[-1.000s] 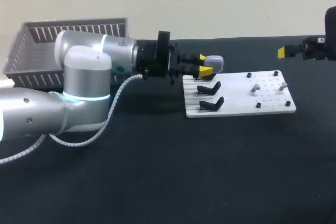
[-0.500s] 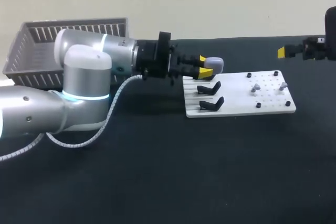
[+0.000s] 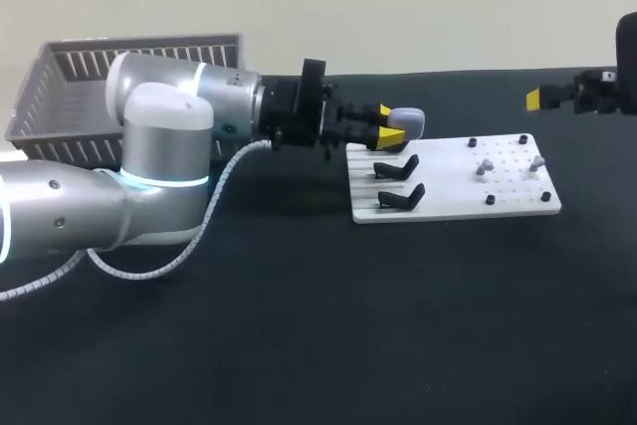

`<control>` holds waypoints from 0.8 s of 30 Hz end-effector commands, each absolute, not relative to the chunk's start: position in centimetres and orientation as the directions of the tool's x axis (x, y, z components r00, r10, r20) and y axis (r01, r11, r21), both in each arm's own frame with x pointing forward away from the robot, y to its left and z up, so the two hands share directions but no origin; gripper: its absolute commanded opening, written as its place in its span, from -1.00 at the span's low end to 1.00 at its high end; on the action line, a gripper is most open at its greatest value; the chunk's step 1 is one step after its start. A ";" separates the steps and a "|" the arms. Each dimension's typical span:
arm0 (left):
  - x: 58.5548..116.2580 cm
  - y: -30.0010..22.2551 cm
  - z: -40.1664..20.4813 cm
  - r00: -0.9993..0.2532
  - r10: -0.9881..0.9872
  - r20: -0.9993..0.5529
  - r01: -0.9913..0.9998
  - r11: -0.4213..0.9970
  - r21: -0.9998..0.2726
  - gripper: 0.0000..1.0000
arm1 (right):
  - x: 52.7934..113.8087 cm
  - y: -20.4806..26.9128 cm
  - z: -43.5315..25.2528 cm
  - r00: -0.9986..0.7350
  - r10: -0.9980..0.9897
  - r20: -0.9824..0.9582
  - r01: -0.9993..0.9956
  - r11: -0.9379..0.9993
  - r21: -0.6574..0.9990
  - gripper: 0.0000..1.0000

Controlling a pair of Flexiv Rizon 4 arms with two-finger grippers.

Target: Pick up each earbud case from the left stands, insert the matching earbuds, close the lid, and place the case in the box.

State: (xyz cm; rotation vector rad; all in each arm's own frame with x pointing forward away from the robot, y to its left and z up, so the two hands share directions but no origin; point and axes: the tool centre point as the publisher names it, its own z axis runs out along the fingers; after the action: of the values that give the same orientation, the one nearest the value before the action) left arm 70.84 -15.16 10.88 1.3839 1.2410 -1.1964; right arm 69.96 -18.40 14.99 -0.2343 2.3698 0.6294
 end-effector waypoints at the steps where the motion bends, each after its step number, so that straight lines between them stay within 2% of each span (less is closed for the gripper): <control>1: 70.9 -15.2 10.8 0.029 0.126 -0.992 0.995 -0.095 0.017 -1.00 | 68.8 -17.8 15.7 -0.743 -0.044 -0.667 -0.358 0.869 0.341 1.00; 5: 70.9 -15.2 10.8 0.029 0.126 -0.992 0.995 -0.095 0.017 -1.00 | 66.4 -16.0 16.4 -0.726 -0.173 -0.666 -0.385 0.904 0.185 1.00; 13: 70.9 -15.2 10.8 0.029 0.126 -0.992 0.995 -0.095 0.017 -1.00 | 62.2 -11.3 17.8 -0.720 -0.263 -0.643 -0.431 0.895 0.116 1.00; 24: 70.9 -15.2 10.8 0.029 0.126 -0.992 0.995 -0.095 0.017 -1.00 | 61.1 -6.9 17.4 -0.742 -0.303 -0.598 -0.444 0.890 0.100 1.00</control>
State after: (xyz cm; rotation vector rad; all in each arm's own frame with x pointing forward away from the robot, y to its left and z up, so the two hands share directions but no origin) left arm 70.85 -15.16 10.89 1.3844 1.2410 -1.1971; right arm 60.95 -8.37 17.48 -0.6187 2.4426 0.5449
